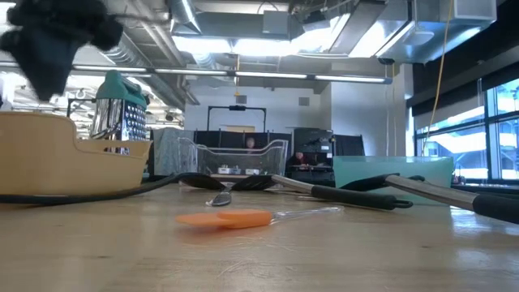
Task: Pick & Place Kitchen Items
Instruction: Put the black slotted spatula into the green bin
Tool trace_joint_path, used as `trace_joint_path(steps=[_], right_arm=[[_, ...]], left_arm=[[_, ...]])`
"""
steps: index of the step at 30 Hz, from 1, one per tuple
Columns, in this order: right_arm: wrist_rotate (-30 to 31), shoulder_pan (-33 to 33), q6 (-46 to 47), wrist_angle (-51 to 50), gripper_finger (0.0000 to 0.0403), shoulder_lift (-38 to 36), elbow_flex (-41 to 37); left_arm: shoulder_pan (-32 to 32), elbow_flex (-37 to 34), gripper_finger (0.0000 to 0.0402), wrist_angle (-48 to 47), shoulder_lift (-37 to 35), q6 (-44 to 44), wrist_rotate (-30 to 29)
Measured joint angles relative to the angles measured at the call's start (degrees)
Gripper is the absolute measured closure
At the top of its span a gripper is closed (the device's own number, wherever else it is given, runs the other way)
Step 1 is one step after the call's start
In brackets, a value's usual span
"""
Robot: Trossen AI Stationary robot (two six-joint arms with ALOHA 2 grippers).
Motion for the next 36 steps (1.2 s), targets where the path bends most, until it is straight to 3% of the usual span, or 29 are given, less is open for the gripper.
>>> trace_joint_path(steps=[8, 15, 23, 36], right_arm=[[0.00, 0.00, 0.00, -0.05, 0.0197, 0.00, 0.00], [-0.02, 0.00, 0.00, -0.04, 0.0196, 0.00, 0.00], [-0.04, 0.00, 0.00, -0.02, 0.0196, 0.00, 0.00], [-0.19, 0.00, 0.01, 0.03, 0.0196, 0.00, 0.02]], left_arm=[[0.00, 12.25, 0.0217, -0.45, -0.07, 3.76, -13.88], [0.14, 17.66, 0.0217, 12.54, -0.07, 14.65, -26.64], [2.86, 17.85, 0.0217, 31.28, 1.09, 26.79, -25.16], [5.71, 17.83, 0.0217, 33.34, 13.83, 31.46, -24.21]])
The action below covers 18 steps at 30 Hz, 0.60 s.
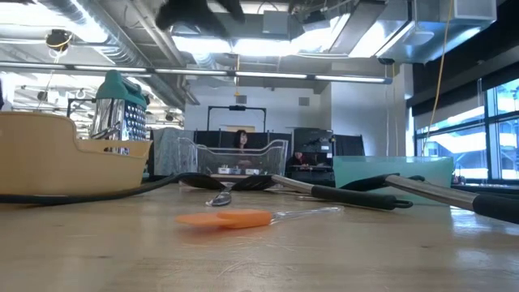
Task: Pick & Place Kitchen Items
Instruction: Put the black slotted spatula into the green bin
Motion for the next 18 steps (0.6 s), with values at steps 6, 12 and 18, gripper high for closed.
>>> trace_joint_path(steps=[6, 12, 18], right_arm=[[0.01, 0.00, -0.01, -0.01, 0.0196, 0.00, 0.00], [0.01, -0.02, -0.01, -0.12, 0.0196, 0.00, 0.00], [-0.01, 0.00, 0.00, -0.21, 0.0196, -0.01, 0.00]], left_arm=[[0.72, -0.04, 0.0217, 3.08, 9.20, -1.41, 0.32], [1.06, -0.04, 0.0217, 2.99, 14.81, -4.44, 0.25], [2.37, -0.07, 0.0217, -5.79, 16.44, -11.63, -0.53]])
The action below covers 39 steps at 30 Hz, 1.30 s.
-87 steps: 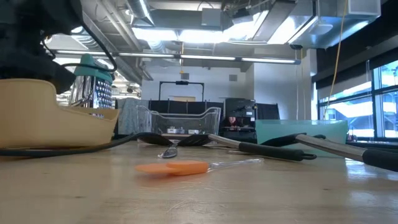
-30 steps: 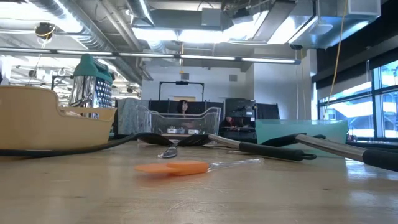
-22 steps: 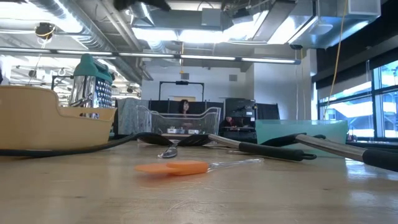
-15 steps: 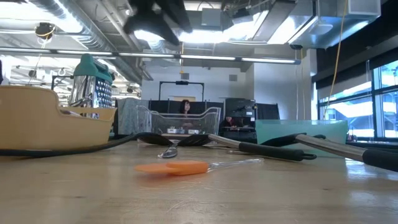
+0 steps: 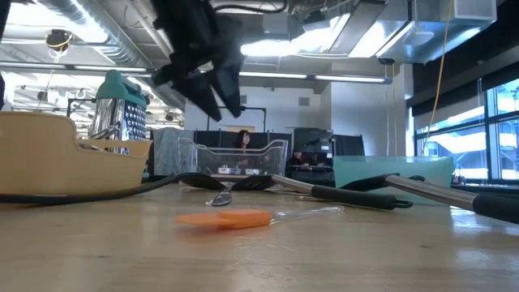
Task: Pick & Place Kitchen Items
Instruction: Put the black slotted spatula into the green bin
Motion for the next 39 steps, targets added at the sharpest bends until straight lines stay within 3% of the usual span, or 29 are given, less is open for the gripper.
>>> trace_joint_path(steps=[10, 23, 27, 35, 39], right_arm=[[0.02, -0.01, -0.01, 0.00, 0.0196, -0.01, 0.00], [0.02, 0.00, -0.01, -0.09, 0.0196, 0.01, 0.00], [0.02, -0.01, -0.01, -0.13, 0.0196, 0.01, 0.00], [0.04, -0.02, -0.01, -0.41, 0.0196, 0.01, 0.00], [0.04, 0.00, -0.01, -0.44, 0.0196, 0.01, 0.00]], left_arm=[[0.89, 0.00, 0.0217, -2.12, 1.09, -1.75, -1.79], [1.87, -0.09, 0.0217, -7.25, 7.93, -4.92, 2.79], [1.38, -0.07, 0.0217, -8.17, 7.90, -4.80, 1.21], [-0.91, -0.07, 0.0217, -17.86, 7.95, -14.42, 1.58], [-2.27, -0.07, 0.0217, -19.15, 7.94, -17.50, -1.15]])
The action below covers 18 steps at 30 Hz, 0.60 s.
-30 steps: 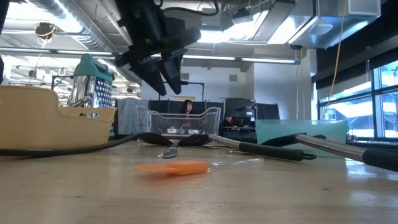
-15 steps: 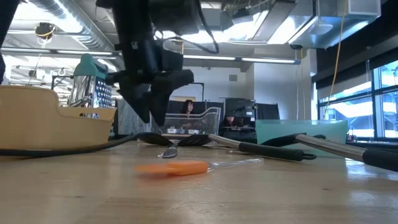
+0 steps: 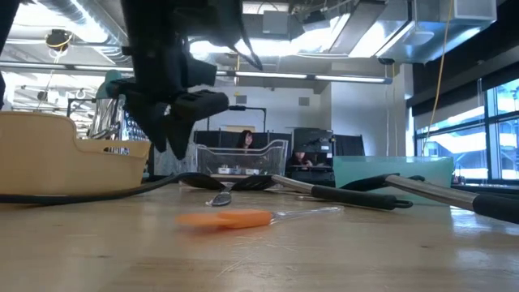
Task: Pick & Place Kitchen Items
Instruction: Put the black slotted spatula into the green bin
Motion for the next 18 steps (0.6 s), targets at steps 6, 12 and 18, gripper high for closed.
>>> trace_joint_path(steps=[6, 12, 18], right_arm=[[0.02, -0.01, 0.00, 0.02, 0.0197, -0.02, 0.00], [0.15, -0.01, 0.00, 0.01, 0.0197, 0.00, 0.00], [0.15, -0.01, 0.00, 0.00, 0.0197, 0.00, 0.00]], left_arm=[[-0.43, 0.00, 0.0217, 0.68, 0.26, -1.83, -1.16], [-0.16, 0.00, 0.0217, 0.56, 0.64, -0.98, -0.31], [1.30, 0.04, 0.0217, 0.89, 2.23, 1.34, 0.17]])
